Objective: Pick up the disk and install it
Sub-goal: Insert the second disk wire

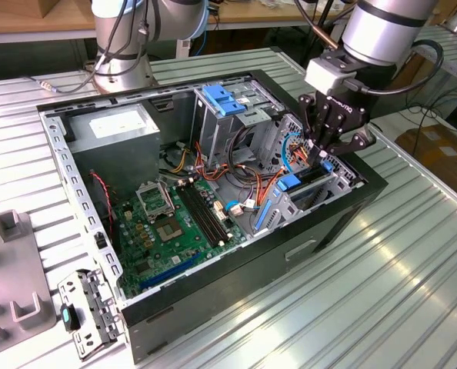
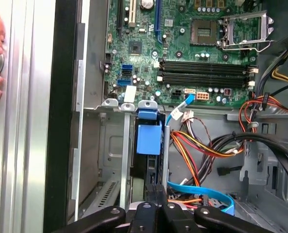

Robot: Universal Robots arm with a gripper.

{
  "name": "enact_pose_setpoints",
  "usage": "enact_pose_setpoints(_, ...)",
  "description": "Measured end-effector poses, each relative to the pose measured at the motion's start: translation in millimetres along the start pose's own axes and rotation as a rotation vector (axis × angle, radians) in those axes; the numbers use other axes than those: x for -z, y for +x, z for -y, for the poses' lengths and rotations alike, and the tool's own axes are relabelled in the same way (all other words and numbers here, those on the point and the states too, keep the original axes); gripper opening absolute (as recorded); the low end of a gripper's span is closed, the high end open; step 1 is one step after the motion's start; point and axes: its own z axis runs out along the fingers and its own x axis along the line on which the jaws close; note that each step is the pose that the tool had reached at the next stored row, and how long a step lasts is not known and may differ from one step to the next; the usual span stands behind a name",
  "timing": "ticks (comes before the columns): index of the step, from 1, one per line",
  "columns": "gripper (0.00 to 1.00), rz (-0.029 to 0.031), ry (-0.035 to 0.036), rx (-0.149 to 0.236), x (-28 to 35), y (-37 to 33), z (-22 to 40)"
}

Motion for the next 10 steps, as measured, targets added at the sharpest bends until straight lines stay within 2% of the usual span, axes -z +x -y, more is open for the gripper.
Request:
enact_pose_setpoints(2, 0.11, -0.0002, 0.0000, 0.000, 0.9, 0.0, -0.5)
enact_pose_setpoints(3, 0.11, 0.0000, 0.0000, 0.000, 4.4, 0.2, -0.6)
enact_pose_setpoints(5, 0.11, 0.0001, 0.0000, 0.000, 16.2, 0.8, -0.8)
enact_pose_setpoints(8, 0.11, 0.0001, 0.0000, 0.000, 24.9, 1.1, -0.9)
enact_pose_setpoints(9, 0.11, 0.0003, -0.0003, 0.000, 26.0, 0.5, -0.9)
enact_pose_setpoints(10, 0.11, 0.0004, -0.0033, 0.000, 27.3, -1.8, -0.9)
